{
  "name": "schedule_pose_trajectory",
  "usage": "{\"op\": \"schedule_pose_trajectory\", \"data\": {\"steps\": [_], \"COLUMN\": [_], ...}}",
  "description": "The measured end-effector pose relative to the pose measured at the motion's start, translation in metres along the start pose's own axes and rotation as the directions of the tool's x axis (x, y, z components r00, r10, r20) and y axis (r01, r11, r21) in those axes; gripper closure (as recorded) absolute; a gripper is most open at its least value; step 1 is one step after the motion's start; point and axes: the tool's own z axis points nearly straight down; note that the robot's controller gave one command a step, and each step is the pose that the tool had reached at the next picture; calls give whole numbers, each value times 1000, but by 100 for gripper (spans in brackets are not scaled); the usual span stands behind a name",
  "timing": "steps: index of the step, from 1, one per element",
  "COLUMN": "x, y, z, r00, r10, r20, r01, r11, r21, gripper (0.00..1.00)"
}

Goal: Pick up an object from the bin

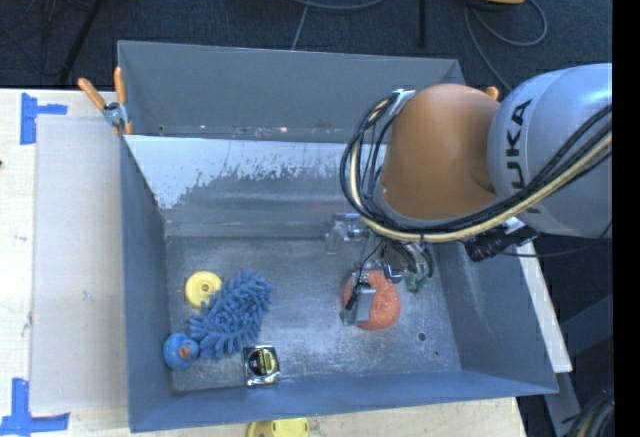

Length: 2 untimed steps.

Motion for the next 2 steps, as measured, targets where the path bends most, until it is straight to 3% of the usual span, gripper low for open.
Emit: {"op": "schedule_pose_trajectory", "data": {"steps": [1, 2], "x": [-1, 4], "y": [0, -49], "z": [-5, 33], "r00": [1000, 1000], "r10": [1, 7], "r20": [8, 13], "r01": [-1, -7], "r11": [1000, 1000], "r21": [0, -2], "gripper": [0, 0]}}
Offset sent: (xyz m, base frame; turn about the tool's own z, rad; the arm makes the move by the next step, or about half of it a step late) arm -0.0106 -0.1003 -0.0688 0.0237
